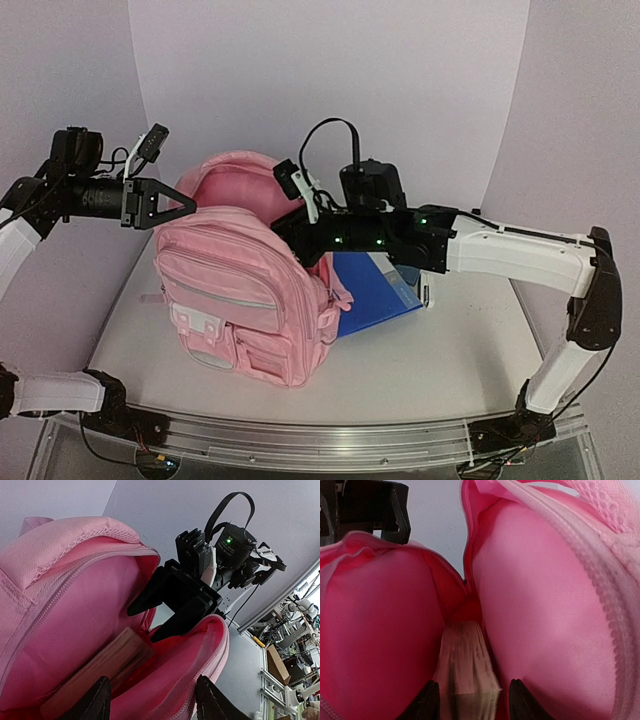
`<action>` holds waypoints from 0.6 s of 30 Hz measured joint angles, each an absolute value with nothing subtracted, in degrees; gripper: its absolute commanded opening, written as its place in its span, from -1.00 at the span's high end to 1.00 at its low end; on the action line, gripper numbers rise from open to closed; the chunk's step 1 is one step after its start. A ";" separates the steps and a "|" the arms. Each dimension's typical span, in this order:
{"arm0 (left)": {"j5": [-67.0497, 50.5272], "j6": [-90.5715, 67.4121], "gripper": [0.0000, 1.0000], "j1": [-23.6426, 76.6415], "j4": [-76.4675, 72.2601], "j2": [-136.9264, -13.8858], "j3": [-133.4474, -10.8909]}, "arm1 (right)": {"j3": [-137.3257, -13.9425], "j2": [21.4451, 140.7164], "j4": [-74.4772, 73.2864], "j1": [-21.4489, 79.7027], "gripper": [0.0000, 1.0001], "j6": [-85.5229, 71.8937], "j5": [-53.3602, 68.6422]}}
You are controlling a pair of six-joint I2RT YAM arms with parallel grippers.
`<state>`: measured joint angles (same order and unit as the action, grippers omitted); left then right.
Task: Pack the student bag
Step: Place the book in the student bag.
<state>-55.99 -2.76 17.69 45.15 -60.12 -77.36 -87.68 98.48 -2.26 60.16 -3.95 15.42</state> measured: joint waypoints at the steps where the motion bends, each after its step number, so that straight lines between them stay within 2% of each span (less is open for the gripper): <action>1: -55.99 -2.74 -0.15 17.69 45.15 -60.17 -77.36 | -87.35 98.43 -1.36 60.16 -0.30 -4.18 15.45; 10: -55.80 -2.89 -0.14 17.69 44.05 -60.02 -76.46 | -84.00 95.06 0.65 60.16 -0.64 -6.39 14.10; 18: -52.99 -3.38 -0.13 17.69 43.01 -57.39 -74.88 | -79.92 81.12 0.19 60.17 -0.96 -9.06 11.82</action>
<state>-52.99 -3.38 17.69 43.01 -57.39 -74.88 -79.92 81.12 0.19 60.17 -9.06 11.82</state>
